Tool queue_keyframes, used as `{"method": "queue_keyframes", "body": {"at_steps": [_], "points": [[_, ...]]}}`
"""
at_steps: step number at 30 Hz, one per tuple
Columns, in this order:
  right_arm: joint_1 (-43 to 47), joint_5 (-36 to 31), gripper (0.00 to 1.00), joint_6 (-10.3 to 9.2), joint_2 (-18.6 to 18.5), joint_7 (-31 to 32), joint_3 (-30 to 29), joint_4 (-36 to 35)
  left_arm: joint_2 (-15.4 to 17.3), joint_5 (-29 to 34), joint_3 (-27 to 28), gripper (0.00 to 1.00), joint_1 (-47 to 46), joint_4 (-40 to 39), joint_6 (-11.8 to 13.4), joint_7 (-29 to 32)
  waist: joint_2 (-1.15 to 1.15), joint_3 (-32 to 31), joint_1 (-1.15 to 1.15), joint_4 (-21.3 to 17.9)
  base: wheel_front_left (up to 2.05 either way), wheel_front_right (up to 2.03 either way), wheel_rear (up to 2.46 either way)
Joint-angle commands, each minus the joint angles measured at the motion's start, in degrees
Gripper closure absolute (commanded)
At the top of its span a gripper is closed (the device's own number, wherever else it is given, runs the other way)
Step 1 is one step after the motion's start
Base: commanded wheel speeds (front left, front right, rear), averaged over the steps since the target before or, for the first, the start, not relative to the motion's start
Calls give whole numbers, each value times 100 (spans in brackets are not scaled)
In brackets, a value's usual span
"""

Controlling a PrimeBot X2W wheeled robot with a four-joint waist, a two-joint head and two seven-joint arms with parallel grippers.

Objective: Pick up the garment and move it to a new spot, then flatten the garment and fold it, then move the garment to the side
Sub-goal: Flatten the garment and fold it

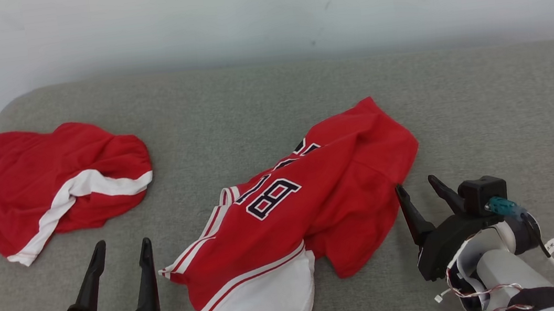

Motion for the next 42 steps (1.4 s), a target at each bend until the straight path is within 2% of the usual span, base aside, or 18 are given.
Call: {"method": "queue_keyframes", "body": {"at_steps": [1, 7, 8, 9, 10, 11, 19, 26, 27, 28, 29, 42], "points": [[-145, 84, 0, -13, -27, -49, 30, 206, -26, 24, -35, 0, -106, 25, -19, -15, -1, 181, -1, 192, 0, 0, 0], [-468, 337, 0, -13, 3, -156, 160, 849, -71, -2, -175, 0, -282, 97, -22, -15, -1, 343, -1, 390, 0, 0, 0], [-506, 383, 10, -13, 19, -163, 188, 925, -73, -6, -196, 0, -299, 110, -20, -15, -1, 364, -1, 415, 0, 0, 0], [-546, 417, 51, -13, 34, -182, 222, 984, -75, -10, -209, 0, -315, 124, -21, -15, -1, 376, -1, 429, 0, 0, 0], [-588, 446, 80, -13, 34, -212, 248, 1038, -74, -15, -228, 0, -332, 132, -22, -15, -1, 385, -1, 439, 0, 0, 0], [-617, 487, 100, -13, 35, -228, 274, 1078, -68, -20, -237, 0, -343, 136, -22, -15, -1, 390, -1, 442, 0, 0, 0], [-610, 684, 100, -13, -32, -313, 474, 1054, -8, -40, -184, 0, -199, 214, -24, -15, -1, 228, -1, 264, 0, 0, 0], [-194, 679, 100, -13, -288, -320, 365, 287, 3, -68, -112, 0, -27, 221, -25, -14, -1, -27, -1, -64, 0, 0, 0], [-149, 643, 81, -13, -327, -320, 278, 76, -2, -70, -97, 0, 7, 214, -25, -14, -1, -60, -1, -102, 0, 0, 0], [-24, 620, 36, -13, -325, -320, 229, -105, -7, -69, -65, 0, 42, 205, -25, -15, -1, -101, -1, -149, 0, 0, 0], [140, 607, 0, -13, -310, -318, 201, -236, -12, -73, -33, 0, 66, 191, -25, -14, -1, -133, -1, -195, 0, 0, 0], [1769, 37, 0, -13, -302, -310, -498, -2381, -42, 20, 480, 0, 527, 68, -22, -11, -1, -483, -1, -795, 0, 0, 0]]}}
